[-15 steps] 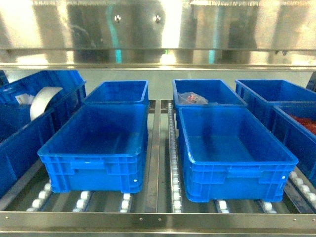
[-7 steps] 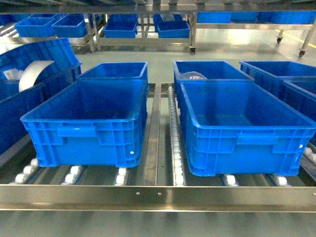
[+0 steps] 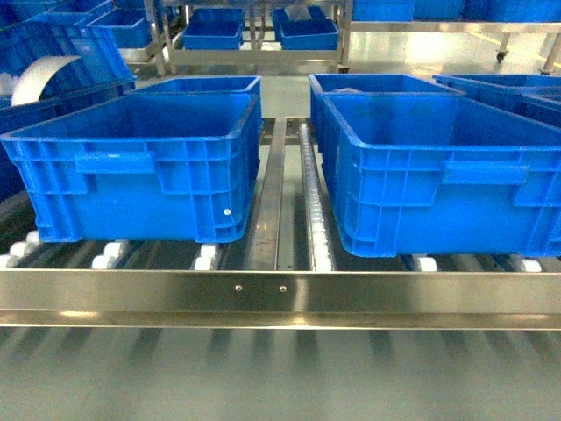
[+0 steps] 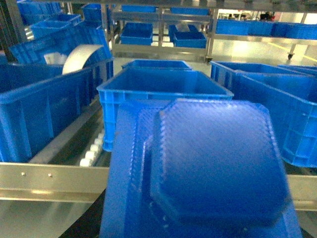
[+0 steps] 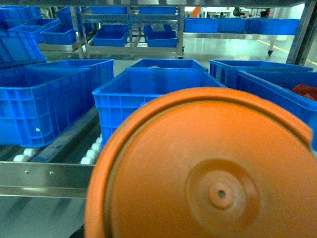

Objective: Sort blue parts and orange caps into right shelf containers

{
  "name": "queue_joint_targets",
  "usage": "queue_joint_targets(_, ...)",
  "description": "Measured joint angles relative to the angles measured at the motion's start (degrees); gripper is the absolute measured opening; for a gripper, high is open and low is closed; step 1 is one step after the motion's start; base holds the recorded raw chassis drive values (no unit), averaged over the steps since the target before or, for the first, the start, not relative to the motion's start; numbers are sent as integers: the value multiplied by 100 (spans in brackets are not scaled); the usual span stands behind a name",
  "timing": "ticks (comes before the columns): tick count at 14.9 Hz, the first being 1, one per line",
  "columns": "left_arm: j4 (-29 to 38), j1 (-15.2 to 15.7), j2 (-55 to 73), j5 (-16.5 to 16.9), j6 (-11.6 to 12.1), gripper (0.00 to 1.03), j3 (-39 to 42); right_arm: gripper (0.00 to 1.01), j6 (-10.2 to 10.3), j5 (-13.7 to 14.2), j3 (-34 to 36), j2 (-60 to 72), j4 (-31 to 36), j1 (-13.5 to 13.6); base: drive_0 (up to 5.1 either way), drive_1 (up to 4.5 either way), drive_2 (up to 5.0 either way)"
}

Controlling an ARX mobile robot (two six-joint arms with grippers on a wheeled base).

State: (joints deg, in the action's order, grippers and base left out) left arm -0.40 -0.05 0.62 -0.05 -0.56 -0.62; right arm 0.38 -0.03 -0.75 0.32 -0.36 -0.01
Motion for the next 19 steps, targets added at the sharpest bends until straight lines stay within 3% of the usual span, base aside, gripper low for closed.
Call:
queue_joint_targets(8, -2, 0, 0, 2, -2, 42, 0, 45, -4, 2, 0, 0, 0, 0, 0, 0, 0)
queue_joint_targets(19, 13, 0, 0, 7, 0, 42, 0, 45, -2, 4, 0, 0, -2, 0, -5, 422, -432)
